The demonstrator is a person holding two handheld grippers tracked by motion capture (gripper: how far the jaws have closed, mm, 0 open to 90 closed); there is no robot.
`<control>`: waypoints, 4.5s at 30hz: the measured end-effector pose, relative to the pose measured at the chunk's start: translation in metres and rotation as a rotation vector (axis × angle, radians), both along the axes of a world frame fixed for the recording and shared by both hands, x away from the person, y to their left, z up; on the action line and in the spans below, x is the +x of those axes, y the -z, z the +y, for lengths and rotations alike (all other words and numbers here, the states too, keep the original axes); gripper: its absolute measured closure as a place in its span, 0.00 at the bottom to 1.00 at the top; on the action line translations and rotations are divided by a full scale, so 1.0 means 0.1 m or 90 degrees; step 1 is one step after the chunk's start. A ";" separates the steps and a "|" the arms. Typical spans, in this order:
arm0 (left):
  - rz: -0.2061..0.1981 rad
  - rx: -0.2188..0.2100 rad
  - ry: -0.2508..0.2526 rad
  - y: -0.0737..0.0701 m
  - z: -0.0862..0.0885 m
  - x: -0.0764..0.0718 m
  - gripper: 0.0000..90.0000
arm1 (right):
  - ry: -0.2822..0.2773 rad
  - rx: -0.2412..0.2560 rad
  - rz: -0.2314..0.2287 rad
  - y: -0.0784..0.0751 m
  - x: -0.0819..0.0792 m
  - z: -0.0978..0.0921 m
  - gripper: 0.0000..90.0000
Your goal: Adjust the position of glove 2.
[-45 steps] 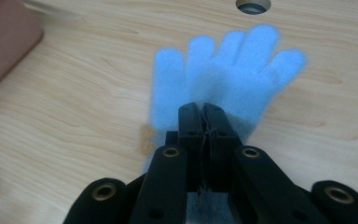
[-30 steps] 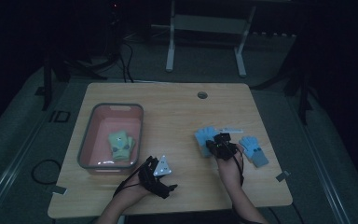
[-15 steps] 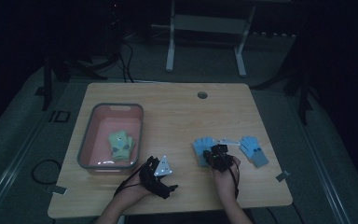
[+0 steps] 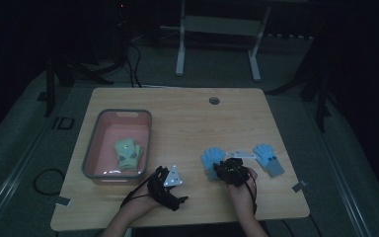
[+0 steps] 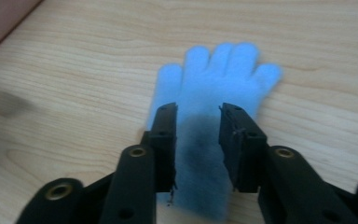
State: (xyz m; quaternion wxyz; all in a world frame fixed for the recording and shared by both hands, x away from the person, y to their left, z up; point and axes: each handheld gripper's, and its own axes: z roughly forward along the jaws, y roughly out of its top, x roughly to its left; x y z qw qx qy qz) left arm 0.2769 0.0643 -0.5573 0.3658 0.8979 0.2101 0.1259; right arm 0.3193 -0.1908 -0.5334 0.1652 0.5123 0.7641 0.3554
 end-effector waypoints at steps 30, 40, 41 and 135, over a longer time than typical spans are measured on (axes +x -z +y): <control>0.000 0.013 0.005 0.02 -0.01 0.00 0.09 | -0.064 -0.022 -0.041 -0.46 0.55 -1.01 0.69; 0.001 0.006 -0.001 0.02 0.01 0.01 0.09 | -0.100 -0.071 -0.048 -0.29 0.57 -1.51 0.71; 0.001 0.007 -0.001 0.02 0.01 0.01 0.09 | -0.110 -0.071 -0.046 -0.28 0.58 -1.57 0.71; -0.010 0.019 0.007 0.03 -0.01 -0.01 0.10 | 0.056 -0.050 -0.012 -0.15 0.28 -0.85 0.72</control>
